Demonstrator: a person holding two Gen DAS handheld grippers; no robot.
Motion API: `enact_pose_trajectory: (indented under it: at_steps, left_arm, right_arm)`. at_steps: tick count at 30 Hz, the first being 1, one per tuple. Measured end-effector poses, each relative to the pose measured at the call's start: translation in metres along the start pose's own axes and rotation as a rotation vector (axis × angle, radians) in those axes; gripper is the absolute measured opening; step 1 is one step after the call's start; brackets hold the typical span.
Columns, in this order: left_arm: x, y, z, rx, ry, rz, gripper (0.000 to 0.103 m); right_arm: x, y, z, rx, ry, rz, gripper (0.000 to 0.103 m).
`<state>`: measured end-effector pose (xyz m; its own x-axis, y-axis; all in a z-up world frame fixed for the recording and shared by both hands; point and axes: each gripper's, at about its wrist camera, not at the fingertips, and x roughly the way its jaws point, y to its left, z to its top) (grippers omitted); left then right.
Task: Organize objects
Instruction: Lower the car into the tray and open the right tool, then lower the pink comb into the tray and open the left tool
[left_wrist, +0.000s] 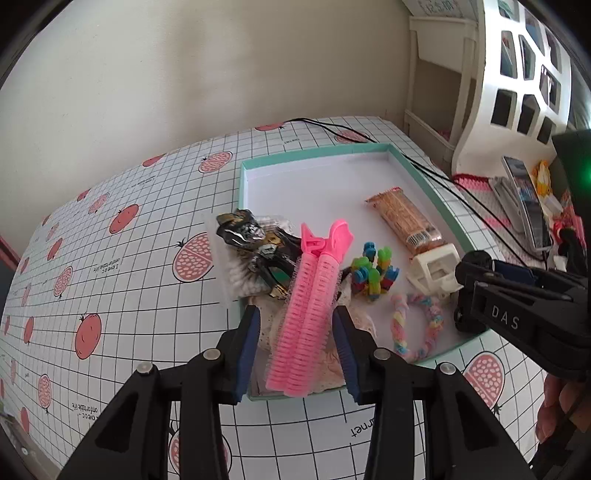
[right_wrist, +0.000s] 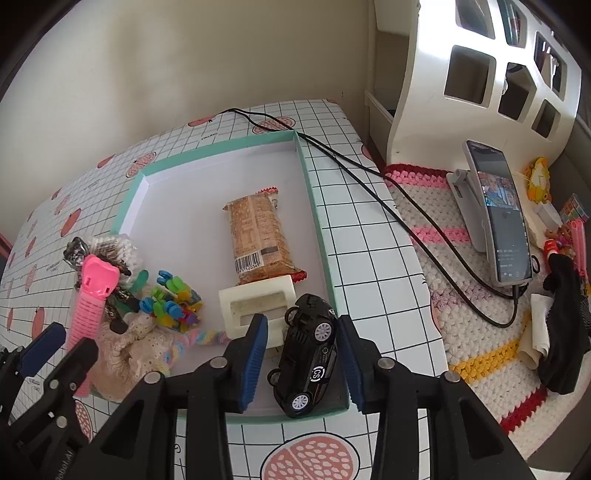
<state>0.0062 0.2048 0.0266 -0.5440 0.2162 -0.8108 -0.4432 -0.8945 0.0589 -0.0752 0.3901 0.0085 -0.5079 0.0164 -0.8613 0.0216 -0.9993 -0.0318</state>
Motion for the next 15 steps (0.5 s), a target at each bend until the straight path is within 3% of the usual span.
enact_pose_trajectory:
  at_steps: [5, 15]
  left_arm:
    - [-0.006, 0.011, 0.004, -0.051, -0.026, -0.031, 0.045]
    - [-0.005, 0.02, 0.005, -0.133, -0.019, -0.134, 0.047]
  right_arm:
    - [-0.004, -0.003, 0.001, 0.02, -0.021, -0.002, 0.049]
    - [-0.004, -0.002, 0.001, 0.022, -0.027, -0.006, 0.049]
